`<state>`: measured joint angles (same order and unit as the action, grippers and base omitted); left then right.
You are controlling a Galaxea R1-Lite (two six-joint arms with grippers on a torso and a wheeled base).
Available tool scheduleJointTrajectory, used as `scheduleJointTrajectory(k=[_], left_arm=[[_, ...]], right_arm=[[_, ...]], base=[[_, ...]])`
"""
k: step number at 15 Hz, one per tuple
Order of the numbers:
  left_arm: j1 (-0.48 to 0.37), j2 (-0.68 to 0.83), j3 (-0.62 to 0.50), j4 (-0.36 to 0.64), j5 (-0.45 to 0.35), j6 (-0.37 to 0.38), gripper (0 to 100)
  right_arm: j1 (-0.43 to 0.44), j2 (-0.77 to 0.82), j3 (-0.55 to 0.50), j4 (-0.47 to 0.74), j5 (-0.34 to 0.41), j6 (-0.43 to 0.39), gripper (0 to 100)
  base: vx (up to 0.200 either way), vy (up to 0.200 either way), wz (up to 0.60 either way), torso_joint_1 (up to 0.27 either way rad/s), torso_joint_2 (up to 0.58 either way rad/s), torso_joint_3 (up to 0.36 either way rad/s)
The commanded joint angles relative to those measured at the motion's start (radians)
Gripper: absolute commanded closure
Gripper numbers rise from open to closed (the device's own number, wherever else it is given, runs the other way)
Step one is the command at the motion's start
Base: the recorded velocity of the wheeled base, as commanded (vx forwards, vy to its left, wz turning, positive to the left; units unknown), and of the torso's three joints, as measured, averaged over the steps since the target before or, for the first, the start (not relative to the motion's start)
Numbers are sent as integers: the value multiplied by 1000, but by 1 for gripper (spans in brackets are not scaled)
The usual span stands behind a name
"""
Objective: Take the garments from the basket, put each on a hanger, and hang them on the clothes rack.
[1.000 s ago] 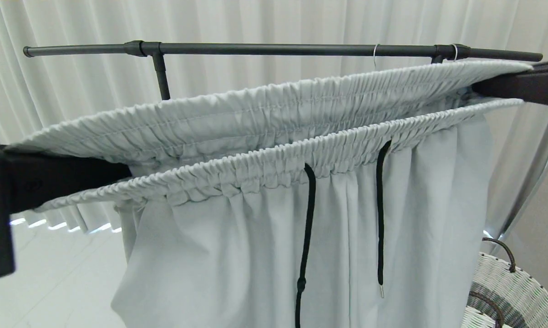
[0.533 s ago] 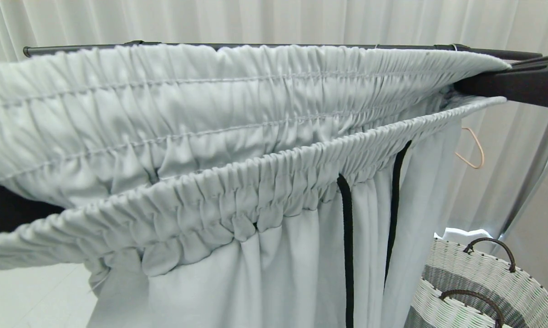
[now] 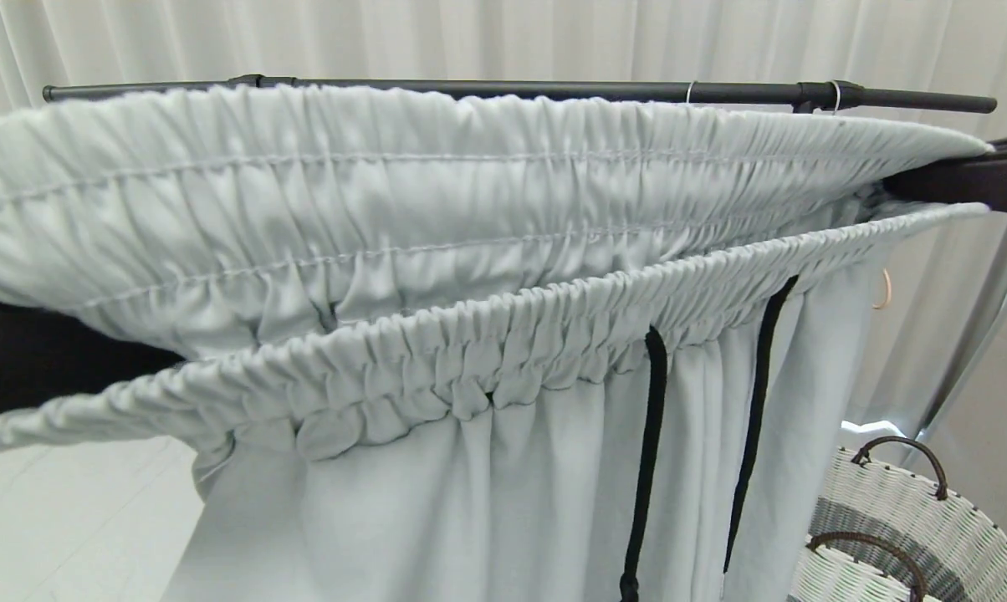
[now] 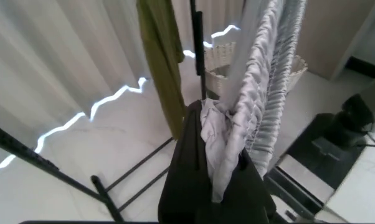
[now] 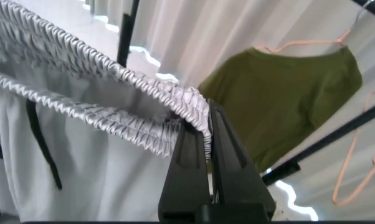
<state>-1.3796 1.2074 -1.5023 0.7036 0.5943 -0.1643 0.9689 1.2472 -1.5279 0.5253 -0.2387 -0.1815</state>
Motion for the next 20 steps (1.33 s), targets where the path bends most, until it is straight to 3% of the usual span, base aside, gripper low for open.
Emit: scheduleJointTrajectory(k=[1, 4, 9, 11, 18, 19, 20], left_arm=[[217, 80, -91, -19, -1, 74, 100], [286, 138, -130, -76, -4, 98, 100], [289, 227, -182, -121, -4, 103, 100], [289, 227, -177, -154, -4, 103, 100], [303, 192, -171, -153, -1, 109, 100], [303, 192, -171, -153, -1, 109, 100], [304, 187, -170, -153, 4, 106, 100]], right_arm=[[-38, -9, -126, 142, -10, 0, 100], [-36, -51, -124, 248, -8, 36, 100], [-18, -65, -90, 205, 1, 37, 100], [-15, -19, -87, 148, 4, 37, 100], [-15, -14, -63, 143, 4, 39, 100], [-15, -20, -37, 143, 4, 37, 0], [-12, -35, -9, 142, 4, 36, 0]], base=[[0, 0, 0, 0, 0, 0], [0, 0, 0, 0, 0, 0], [0, 0, 0, 0, 0, 0], [0, 0, 0, 0, 0, 0], [0, 0, 0, 0, 0, 0], [0, 0, 0, 0, 0, 0], [0, 0, 0, 0, 0, 0]])
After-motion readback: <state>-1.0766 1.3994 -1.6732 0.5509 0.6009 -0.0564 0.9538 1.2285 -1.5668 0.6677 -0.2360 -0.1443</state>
